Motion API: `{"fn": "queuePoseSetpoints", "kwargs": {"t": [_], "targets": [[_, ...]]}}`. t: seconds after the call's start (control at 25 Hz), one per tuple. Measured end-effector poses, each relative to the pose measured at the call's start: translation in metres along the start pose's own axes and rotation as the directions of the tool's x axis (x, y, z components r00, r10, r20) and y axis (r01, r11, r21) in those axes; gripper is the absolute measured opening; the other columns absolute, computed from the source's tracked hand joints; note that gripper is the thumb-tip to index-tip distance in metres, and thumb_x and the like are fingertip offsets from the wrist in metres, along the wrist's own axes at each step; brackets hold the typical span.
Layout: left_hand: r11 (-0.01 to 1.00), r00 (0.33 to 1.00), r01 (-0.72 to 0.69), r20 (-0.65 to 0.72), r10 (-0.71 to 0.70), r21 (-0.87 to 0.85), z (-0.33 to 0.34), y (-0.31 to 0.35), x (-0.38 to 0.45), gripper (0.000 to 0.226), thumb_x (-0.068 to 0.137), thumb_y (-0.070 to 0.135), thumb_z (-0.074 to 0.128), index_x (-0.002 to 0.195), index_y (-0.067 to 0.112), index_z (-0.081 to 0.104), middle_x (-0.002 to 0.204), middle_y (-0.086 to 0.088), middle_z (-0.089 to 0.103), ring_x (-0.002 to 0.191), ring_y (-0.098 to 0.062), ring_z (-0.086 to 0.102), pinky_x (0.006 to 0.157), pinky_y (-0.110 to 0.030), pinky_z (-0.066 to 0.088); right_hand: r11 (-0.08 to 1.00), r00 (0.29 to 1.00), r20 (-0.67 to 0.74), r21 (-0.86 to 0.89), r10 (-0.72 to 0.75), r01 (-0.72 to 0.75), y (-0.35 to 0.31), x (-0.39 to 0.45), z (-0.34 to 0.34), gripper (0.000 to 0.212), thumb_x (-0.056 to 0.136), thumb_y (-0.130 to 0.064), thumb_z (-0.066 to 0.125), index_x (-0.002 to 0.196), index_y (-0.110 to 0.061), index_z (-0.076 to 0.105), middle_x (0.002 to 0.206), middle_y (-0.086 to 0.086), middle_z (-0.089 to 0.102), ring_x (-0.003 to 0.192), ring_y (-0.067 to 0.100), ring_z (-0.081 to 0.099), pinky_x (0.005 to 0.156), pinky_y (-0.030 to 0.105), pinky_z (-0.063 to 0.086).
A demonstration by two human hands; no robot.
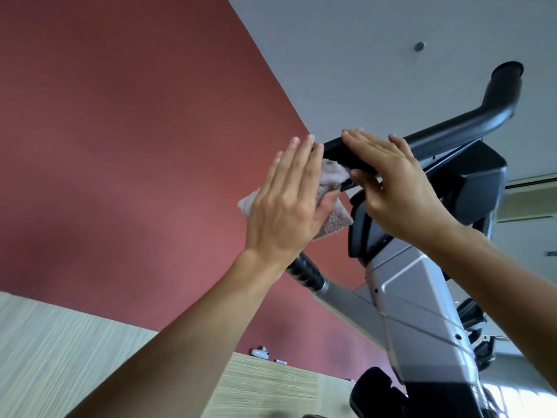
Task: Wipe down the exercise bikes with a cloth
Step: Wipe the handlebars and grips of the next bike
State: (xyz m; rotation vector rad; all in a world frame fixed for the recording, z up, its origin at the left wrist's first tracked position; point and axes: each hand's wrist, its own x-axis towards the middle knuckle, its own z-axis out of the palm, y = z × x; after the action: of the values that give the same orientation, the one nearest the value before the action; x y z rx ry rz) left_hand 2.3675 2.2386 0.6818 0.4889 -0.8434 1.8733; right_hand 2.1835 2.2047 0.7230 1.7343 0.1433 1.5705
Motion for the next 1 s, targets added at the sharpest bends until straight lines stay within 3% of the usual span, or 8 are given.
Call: {"fn": "queuePoseSetpoints", "kwargs": {"t": [0.08, 0.28, 0.48, 0.64, 0.72, 0.84, 1.0], "targets": [[0.998, 0.998, -0.066, -0.022, 0.066, -0.007, 0.003, -0.003, -0.004, 0.06, 0.108, 0.04, 0.047, 0.148, -0.004, 0.045, 0.155, -0.022, 0.044, 0.147, -0.033, 0.039, 0.118, -0.049, 0.038, 1.0, 1.0, -0.018, 0.004, 0.007, -0.007, -0.001, -0.001, 0.0, 0.055, 0.097, 0.0, 0.058, 0.15, -0.01, 0.048, 0.155, 0.002, 0.047, 0.149, 0.017, 0.034, 0.124, 0.035, 0.007], [0.996, 0.996, 0.049, -0.081, -0.044, 0.07, 0.002, -0.001, -0.032, 0.058, 0.109, 0.036, 0.046, 0.15, -0.003, 0.036, 0.157, -0.023, 0.039, 0.149, -0.036, 0.036, 0.118, -0.05, 0.038, 1.0, 1.0, 0.013, 0.002, 0.004, -0.004, 0.0, 0.0, -0.001, 0.055, 0.098, -0.001, 0.057, 0.15, -0.009, 0.046, 0.156, 0.003, 0.044, 0.15, 0.017, 0.032, 0.123, 0.033, 0.005], [0.978, 0.981, -0.193, 0.045, 0.19, 0.079, 0.0, -0.001, 0.01, 0.056, 0.109, 0.038, 0.047, 0.148, -0.002, 0.047, 0.155, -0.019, 0.045, 0.146, -0.032, 0.042, 0.117, -0.047, 0.039, 1.0, 0.998, 0.054, 0.017, 0.014, -0.015, -0.002, 0.003, -0.007, 0.065, 0.088, 0.001, 0.042, 0.152, -0.01, 0.043, 0.159, 0.004, 0.041, 0.151, 0.015, 0.029, 0.123, 0.029, 0.004], [0.996, 0.998, -0.04, 0.043, 0.037, 0.075, -0.008, -0.003, -0.021, 0.055, 0.11, 0.033, 0.044, 0.152, 0.0, 0.034, 0.158, -0.021, 0.039, 0.149, -0.035, 0.036, 0.119, -0.049, 0.037, 0.997, 0.971, 0.234, -0.049, -0.051, 0.064, 0.016, 0.004, -0.044, 0.074, 0.089, 0.013, 0.049, 0.158, -0.01, 0.032, 0.165, 0.002, 0.026, 0.154, 0.01, 0.015, 0.124, 0.027, 0.001], [0.994, 0.997, -0.032, 0.072, 0.025, 0.102, -0.008, 0.001, -0.014, 0.054, 0.11, 0.034, 0.041, 0.152, 0.0, 0.037, 0.158, -0.02, 0.041, 0.148, -0.035, 0.037, 0.12, -0.048, 0.036, 0.993, 0.983, 0.184, -0.105, -0.025, 0.045, 0.035, 0.004, -0.065, 0.069, 0.093, 0.005, 0.054, 0.157, -0.01, 0.032, 0.166, 0.004, 0.026, 0.155, 0.012, 0.014, 0.125, 0.031, 0.001], [0.977, 0.98, -0.171, 0.128, 0.155, 0.127, 0.0, 0.011, 0.025, 0.054, 0.109, 0.038, 0.043, 0.147, 0.0, 0.05, 0.152, -0.017, 0.05, 0.142, -0.032, 0.047, 0.115, -0.046, 0.042, 0.99, 0.986, 0.169, -0.14, 0.01, 0.013, 0.05, 0.001, -0.074, 0.062, 0.097, -0.005, 0.06, 0.155, -0.01, 0.037, 0.165, 0.007, 0.029, 0.155, 0.018, 0.017, 0.126, 0.037, 0.005], [0.957, 0.972, -0.227, 0.104, 0.211, 0.18, 0.011, 0.024, 0.038, 0.055, 0.11, 0.042, 0.039, 0.146, 0.002, 0.052, 0.15, -0.014, 0.053, 0.14, -0.029, 0.051, 0.112, -0.044, 0.045, 0.989, 0.996, 0.08, -0.142, 0.047, -0.035, 0.042, -0.003, -0.055, 0.056, 0.094, 0.002, 0.059, 0.149, -0.004, 0.046, 0.16, 0.013, 0.037, 0.154, 0.028, 0.021, 0.126, 0.042, 0.007]]}}
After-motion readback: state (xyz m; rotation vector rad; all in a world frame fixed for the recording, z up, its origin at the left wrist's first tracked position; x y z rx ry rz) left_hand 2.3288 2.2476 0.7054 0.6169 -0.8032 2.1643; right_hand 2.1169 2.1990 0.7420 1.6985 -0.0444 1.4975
